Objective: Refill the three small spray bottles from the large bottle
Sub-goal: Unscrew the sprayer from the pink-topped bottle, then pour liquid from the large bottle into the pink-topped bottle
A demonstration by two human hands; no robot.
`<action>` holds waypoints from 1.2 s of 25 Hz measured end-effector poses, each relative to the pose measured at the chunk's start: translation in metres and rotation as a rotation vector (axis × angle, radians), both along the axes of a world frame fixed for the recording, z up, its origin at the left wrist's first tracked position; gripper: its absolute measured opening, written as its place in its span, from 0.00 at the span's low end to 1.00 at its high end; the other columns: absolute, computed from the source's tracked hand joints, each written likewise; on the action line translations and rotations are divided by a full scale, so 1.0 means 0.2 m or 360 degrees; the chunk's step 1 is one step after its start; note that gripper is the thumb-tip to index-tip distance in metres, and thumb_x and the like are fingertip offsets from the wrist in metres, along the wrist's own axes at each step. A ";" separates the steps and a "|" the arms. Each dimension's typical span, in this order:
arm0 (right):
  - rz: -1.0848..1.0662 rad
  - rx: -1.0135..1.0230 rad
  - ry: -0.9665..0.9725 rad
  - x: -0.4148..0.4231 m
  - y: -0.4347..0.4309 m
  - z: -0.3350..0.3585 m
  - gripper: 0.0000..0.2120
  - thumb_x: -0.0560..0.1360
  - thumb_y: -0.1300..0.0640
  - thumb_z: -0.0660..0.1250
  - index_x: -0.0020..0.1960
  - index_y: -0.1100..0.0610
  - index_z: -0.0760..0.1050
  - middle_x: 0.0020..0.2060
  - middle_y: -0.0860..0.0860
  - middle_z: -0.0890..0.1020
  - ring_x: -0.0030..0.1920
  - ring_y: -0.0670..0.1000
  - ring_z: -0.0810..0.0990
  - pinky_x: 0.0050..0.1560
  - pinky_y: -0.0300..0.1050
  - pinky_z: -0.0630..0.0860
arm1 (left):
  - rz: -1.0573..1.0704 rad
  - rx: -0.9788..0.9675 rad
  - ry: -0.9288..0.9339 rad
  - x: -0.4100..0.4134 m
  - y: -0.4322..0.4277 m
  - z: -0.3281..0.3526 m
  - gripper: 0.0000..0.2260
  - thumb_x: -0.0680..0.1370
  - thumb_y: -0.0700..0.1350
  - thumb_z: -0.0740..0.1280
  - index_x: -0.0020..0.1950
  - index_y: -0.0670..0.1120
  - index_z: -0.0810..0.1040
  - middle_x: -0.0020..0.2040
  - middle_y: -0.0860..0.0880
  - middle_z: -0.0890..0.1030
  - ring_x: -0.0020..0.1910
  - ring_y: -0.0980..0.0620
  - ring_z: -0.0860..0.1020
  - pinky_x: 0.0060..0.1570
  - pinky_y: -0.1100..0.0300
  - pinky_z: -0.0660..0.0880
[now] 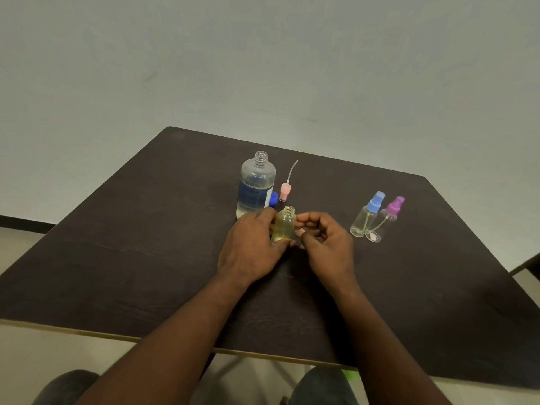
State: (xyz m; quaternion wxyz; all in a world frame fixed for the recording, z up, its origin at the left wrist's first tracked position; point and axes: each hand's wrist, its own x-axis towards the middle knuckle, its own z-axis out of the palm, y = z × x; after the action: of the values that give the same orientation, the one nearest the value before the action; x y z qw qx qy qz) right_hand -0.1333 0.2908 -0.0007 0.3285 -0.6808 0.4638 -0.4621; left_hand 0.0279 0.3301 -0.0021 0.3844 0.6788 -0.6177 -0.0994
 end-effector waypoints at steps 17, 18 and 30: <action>0.0059 -0.0053 0.0065 -0.01 0.03 0.03 0.16 0.73 0.57 0.81 0.56 0.50 0.79 0.47 0.43 0.85 0.49 0.37 0.83 0.47 0.34 0.80 | 0.0101 0.0045 0.0644 0.05 0.18 0.03 0.13 0.75 0.33 0.71 0.52 0.51 0.84 0.44 0.56 0.86 0.45 0.62 0.84 0.51 0.62 0.83; 0.0076 -0.0039 0.0087 -0.01 0.03 0.03 0.17 0.72 0.56 0.81 0.57 0.49 0.79 0.48 0.42 0.85 0.49 0.37 0.83 0.48 0.33 0.80 | 0.0231 -0.0032 0.0748 0.07 0.19 0.03 0.12 0.76 0.33 0.71 0.49 0.51 0.83 0.42 0.54 0.85 0.43 0.59 0.84 0.49 0.58 0.84; 0.0113 -0.0043 0.0257 0.02 0.01 0.03 0.20 0.71 0.52 0.82 0.56 0.38 0.76 0.47 0.35 0.83 0.49 0.34 0.82 0.47 0.29 0.77 | 0.0015 -0.0046 0.0656 0.28 -0.12 0.06 0.41 0.70 0.58 0.81 0.78 0.56 0.65 0.71 0.55 0.76 0.63 0.57 0.75 0.63 0.59 0.75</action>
State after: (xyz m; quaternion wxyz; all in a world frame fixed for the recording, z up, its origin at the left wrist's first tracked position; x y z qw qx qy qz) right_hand -0.1285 0.2925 0.0053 0.2971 -0.7362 0.4581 -0.3998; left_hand 0.0838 0.3063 0.0106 0.5129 0.6414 -0.5241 -0.2255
